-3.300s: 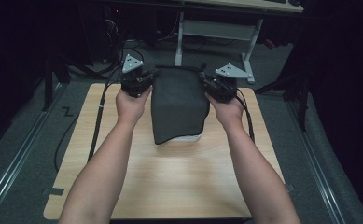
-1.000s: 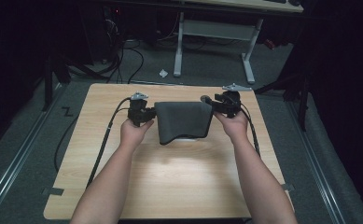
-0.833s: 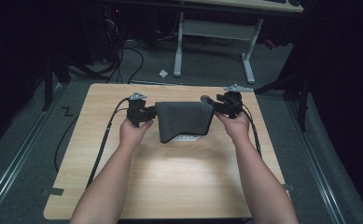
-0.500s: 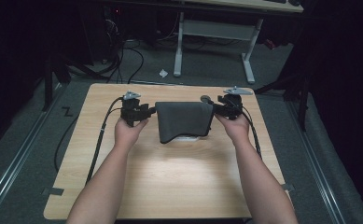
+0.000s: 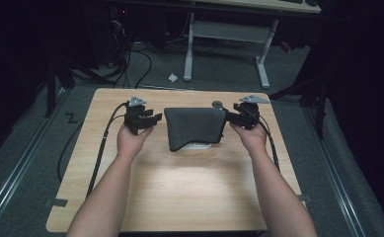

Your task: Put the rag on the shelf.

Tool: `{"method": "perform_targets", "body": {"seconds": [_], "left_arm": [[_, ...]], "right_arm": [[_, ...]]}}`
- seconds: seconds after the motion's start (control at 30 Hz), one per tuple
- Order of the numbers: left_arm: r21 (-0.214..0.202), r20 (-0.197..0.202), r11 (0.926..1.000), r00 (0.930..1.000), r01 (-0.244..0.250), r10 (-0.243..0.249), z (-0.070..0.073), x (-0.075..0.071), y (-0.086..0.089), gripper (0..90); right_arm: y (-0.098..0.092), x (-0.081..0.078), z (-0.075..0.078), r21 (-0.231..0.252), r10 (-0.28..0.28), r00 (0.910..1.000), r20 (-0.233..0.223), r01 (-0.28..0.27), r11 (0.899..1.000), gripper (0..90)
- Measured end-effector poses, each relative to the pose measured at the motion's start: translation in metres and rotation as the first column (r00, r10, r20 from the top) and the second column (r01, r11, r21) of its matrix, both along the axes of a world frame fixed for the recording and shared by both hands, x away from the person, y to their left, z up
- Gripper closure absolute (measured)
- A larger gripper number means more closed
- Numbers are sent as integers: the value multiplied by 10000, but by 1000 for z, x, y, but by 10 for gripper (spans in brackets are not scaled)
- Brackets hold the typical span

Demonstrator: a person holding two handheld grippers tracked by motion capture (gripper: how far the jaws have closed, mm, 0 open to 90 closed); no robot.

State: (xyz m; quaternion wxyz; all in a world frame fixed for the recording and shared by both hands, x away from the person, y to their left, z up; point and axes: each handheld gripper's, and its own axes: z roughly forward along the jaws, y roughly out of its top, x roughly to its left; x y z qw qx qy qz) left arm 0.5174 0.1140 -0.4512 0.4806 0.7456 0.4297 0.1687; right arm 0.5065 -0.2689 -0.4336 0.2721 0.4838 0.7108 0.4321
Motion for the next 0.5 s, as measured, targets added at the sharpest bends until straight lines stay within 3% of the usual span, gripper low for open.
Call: {"method": "perform_targets", "body": {"seconds": [0.13,0.3,0.37,0.43,0.5], "left_arm": [[-355,-4,9993,9999,-120,119,1,-7,10,531],[-316,172,9993,9997,-176,181,0,-23,21,522],[-392,207,9991,9996,-172,180,-2,-31,26,520],[-428,241,9988,9994,-218,229,-6,-39,31,521],[-363,175,9991,9996,-223,230,-9,-46,35,520]], "right_arm": [[-6,-9,4,43,-32,9998,189,31,10000,435],[-10,-26,11,-125,-17,9997,262,21,9999,434],[-11,-36,12,-200,-44,9979,644,57,9998,443],[-13,-45,13,-272,5,9984,566,10,9996,439],[-14,-54,11,-372,-70,9959,899,103,9993,450]]}}
